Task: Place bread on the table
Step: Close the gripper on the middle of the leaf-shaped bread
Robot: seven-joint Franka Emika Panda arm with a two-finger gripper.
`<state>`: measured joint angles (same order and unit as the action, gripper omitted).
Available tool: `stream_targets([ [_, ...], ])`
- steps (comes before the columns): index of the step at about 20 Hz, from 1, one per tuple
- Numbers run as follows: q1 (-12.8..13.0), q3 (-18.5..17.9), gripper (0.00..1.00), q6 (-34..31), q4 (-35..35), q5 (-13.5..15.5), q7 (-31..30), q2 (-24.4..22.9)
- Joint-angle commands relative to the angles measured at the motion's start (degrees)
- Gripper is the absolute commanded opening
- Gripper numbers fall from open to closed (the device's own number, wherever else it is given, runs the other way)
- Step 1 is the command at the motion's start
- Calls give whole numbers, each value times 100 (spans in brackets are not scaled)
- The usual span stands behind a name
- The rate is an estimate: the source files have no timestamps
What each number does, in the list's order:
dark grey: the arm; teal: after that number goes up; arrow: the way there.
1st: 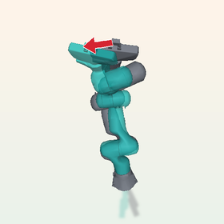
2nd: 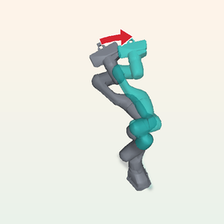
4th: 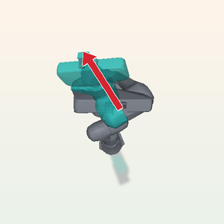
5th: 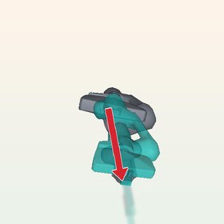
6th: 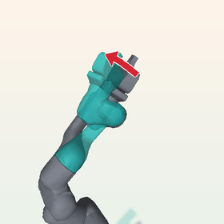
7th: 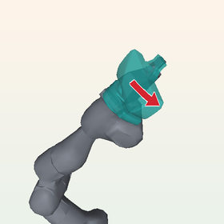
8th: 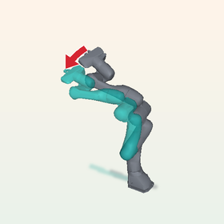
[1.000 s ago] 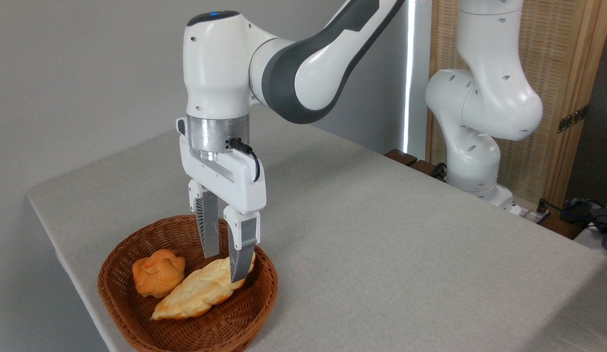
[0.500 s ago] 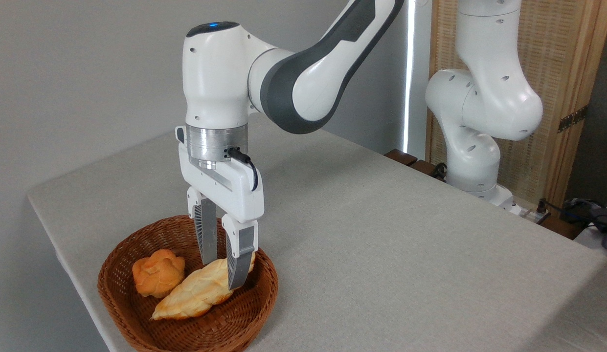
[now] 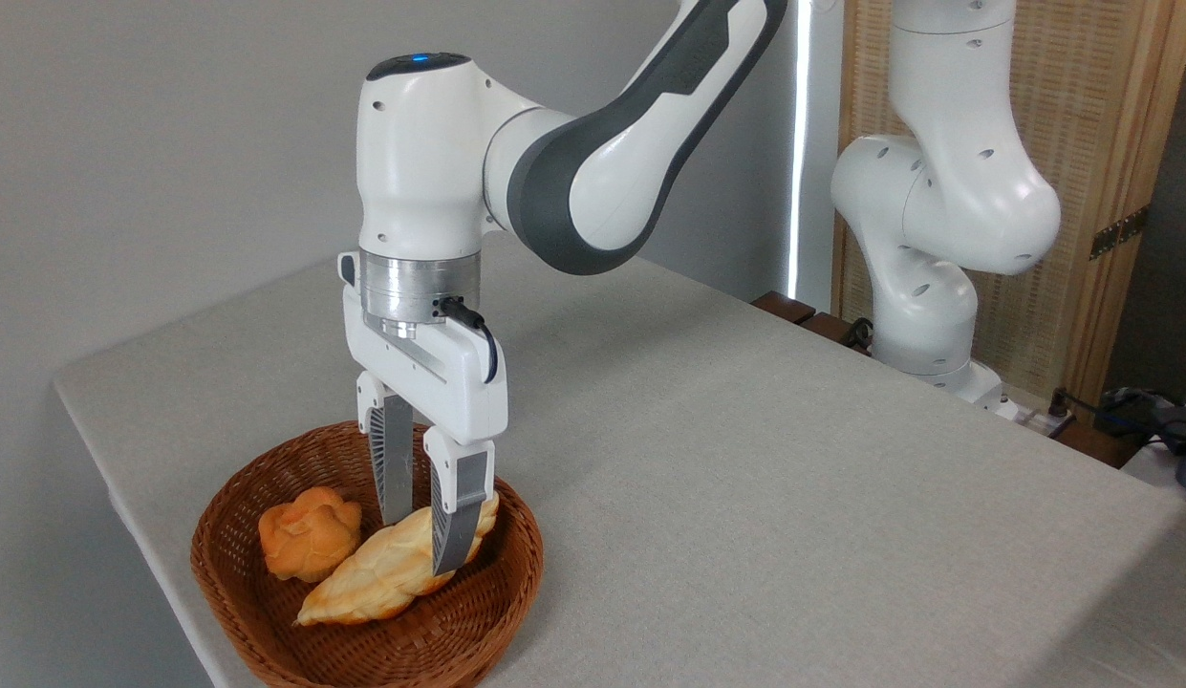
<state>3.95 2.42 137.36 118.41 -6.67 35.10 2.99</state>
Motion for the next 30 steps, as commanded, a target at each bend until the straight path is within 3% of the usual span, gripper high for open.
stream_targets([
  [1,19,-66,100,168,51,-80,76,17],
  [4,19,-66,100,203,51,-80,76,61],
  [5,19,-66,96,256,51,-80,76,61],
  [7,19,-66,81,318,51,-80,76,70],
  [8,19,-66,61,318,51,-80,76,87],
  [9,19,-66,50,318,51,-89,84,88],
  [30,19,-66,44,318,51,-89,287,88],
])
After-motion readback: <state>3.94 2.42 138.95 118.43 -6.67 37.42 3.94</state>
